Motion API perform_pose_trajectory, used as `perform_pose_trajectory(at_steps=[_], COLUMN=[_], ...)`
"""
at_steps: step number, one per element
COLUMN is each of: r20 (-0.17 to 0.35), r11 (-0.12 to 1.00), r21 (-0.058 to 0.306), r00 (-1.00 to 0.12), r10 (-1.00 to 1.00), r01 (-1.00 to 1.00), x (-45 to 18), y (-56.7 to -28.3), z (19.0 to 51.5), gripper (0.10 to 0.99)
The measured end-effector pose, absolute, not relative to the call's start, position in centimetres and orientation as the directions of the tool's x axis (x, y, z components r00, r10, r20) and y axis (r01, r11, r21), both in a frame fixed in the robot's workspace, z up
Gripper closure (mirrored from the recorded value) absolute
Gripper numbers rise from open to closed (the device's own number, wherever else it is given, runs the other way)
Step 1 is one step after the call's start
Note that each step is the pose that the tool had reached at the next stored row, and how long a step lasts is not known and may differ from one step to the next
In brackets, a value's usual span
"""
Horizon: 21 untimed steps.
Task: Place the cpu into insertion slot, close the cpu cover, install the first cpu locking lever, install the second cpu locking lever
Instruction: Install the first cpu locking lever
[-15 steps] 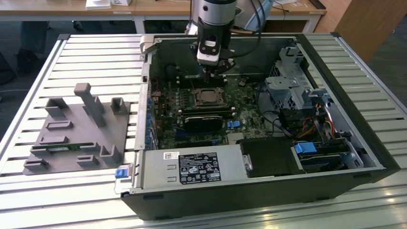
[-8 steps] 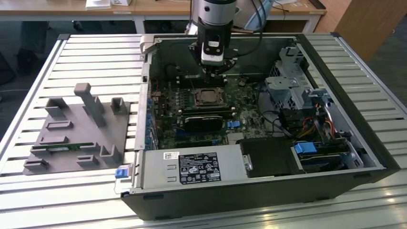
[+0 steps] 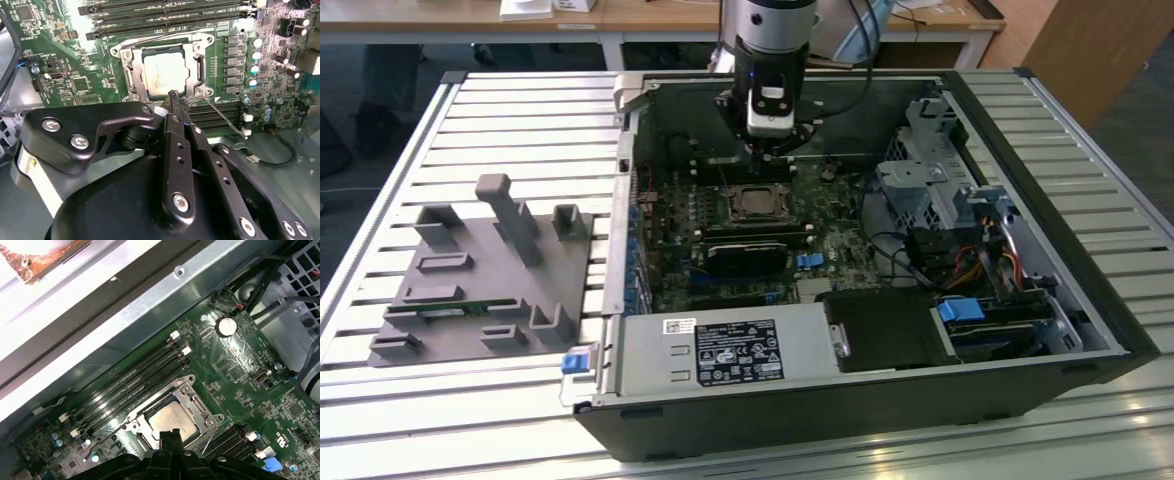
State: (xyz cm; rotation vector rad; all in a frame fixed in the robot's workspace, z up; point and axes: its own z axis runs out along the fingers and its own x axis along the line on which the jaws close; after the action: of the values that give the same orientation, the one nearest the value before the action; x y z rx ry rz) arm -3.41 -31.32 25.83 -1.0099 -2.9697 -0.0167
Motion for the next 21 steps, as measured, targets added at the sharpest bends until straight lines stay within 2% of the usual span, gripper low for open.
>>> perform_pose_trajectory(at_steps=[21], r20=[0.007], r11=[0.936], r21=[0.009], r00=[-0.936], r10=[0.352], r01=[0.352], x=[-3.41], y=[-31.32], z=[25.69], gripper=[0.980])
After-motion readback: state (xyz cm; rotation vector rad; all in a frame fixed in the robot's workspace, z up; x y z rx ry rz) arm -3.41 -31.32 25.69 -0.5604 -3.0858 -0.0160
